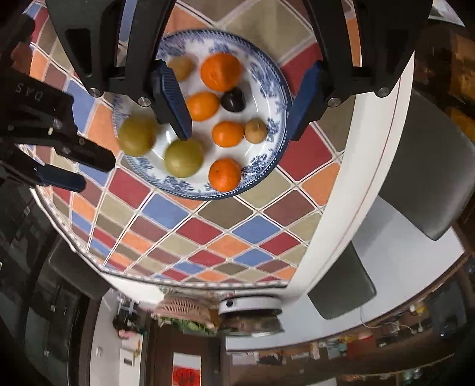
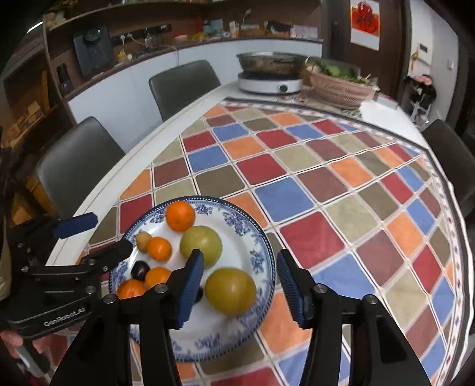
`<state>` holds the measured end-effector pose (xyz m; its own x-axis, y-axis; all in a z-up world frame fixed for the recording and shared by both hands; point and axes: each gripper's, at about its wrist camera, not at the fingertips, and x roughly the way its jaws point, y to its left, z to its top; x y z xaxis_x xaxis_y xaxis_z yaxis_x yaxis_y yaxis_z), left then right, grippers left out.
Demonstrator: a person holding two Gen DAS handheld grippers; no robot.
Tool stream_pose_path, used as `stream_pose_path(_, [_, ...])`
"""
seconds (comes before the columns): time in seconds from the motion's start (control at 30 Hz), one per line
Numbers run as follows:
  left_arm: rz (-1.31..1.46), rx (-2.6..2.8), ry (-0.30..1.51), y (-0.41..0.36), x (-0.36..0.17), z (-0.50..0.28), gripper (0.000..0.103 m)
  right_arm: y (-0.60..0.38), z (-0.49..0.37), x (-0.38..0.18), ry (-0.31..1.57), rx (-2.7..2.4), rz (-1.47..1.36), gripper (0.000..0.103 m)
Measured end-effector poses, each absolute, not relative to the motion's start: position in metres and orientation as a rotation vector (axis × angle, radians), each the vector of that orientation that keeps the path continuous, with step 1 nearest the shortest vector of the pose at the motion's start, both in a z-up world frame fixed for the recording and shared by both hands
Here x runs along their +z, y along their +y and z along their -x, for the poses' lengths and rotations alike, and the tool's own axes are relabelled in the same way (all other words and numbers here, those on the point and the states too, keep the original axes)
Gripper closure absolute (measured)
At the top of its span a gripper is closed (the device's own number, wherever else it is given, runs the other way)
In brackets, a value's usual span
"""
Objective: Organize fruits
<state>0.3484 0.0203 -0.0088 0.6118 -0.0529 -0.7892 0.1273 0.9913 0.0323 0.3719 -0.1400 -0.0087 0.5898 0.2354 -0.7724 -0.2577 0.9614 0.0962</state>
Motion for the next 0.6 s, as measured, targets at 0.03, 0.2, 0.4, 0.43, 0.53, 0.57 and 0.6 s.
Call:
stream_pose_path(0.03, [-0.091,-0.094,0.894,0.020,-0.006,-0.341,0.037,-0.142,-0.364,-0.005,0.877,0.282,0.023,0.042])
stream_pose_path(0.2, [-0.088,-0.074,0.814,0.016,0.011,-0.302,0.026,-0.152,-0.322,0.011,0.804,0.249,0.010,0.035])
stream_pose_path(0.4, [-0.110,-0.050,0.734,0.012,0.029,-0.254,0.018,-0.165,-0.271,0.024,0.747,0.203,0.004,0.030])
stream_pose_path(0.43, [-0.107,-0.053,0.722,0.011,0.031,-0.246,0.018,-0.167,-0.262,0.025,0.739,0.193,0.006,0.030])
stream_pose_path(0.53, [-0.109,-0.047,0.691,0.008,0.037,-0.222,0.013,-0.170,-0.239,0.026,0.725,0.180,0.011,0.024])
stream_pose_path(0.57, [-0.113,-0.046,0.679,0.007,0.038,-0.213,0.012,-0.171,-0.229,0.027,0.719,0.180,0.012,0.022])
stream_pose_path(0.6, [-0.116,-0.044,0.662,0.005,0.040,-0.202,0.010,-0.172,-0.220,0.028,0.714,0.179,0.011,0.022])
